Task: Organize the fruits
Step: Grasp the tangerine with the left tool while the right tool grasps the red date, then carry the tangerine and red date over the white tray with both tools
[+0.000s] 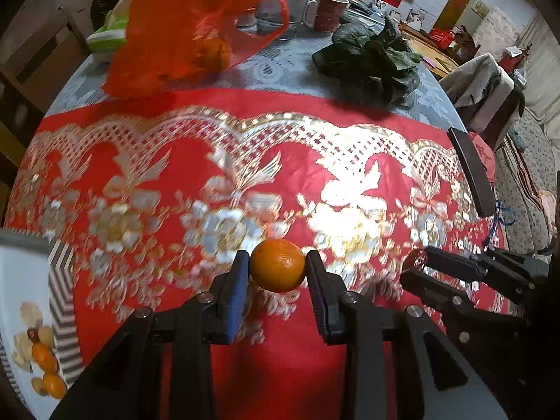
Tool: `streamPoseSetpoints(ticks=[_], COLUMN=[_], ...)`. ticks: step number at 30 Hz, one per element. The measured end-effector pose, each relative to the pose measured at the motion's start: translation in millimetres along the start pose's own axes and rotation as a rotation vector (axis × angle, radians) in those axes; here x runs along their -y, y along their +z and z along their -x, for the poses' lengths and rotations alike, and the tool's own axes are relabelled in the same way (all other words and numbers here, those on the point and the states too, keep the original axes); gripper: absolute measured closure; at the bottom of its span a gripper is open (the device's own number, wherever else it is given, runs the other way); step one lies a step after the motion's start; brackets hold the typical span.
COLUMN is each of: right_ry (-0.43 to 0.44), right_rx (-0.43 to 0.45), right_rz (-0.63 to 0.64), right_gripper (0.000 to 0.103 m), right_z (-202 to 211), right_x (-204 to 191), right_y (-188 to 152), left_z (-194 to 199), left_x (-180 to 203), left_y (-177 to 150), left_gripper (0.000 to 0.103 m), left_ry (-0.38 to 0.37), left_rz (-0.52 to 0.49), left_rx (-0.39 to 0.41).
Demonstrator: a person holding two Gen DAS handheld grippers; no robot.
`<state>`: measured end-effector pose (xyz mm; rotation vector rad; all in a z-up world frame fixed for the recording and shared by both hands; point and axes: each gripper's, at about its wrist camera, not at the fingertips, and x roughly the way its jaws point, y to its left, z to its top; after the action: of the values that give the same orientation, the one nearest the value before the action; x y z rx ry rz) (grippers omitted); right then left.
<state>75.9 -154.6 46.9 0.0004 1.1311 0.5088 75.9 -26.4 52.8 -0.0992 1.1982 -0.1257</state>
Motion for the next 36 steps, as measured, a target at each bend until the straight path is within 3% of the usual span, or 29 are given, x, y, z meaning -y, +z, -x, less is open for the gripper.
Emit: streamPoseSetpoints(ticks=[15,36], right_ry=[0.048,0.155], right_rx=[0.015,-0.017], right_rz=[0.055,0.283], right_gripper=[0.071,0.071], right_z=[14.0,-6.3], right_x=[-70.2,-189.1], right_y=[-17.5,-0.2], left_z=[50.3,106.1], left_x=[-31.1,-138.5], left_y=[-50.3,-93.9], left_gripper=[0.071,0.071], left_ry=[0.038,0.135], left_rz=[0.027,0.224], left_rx=[0.044,0.110])
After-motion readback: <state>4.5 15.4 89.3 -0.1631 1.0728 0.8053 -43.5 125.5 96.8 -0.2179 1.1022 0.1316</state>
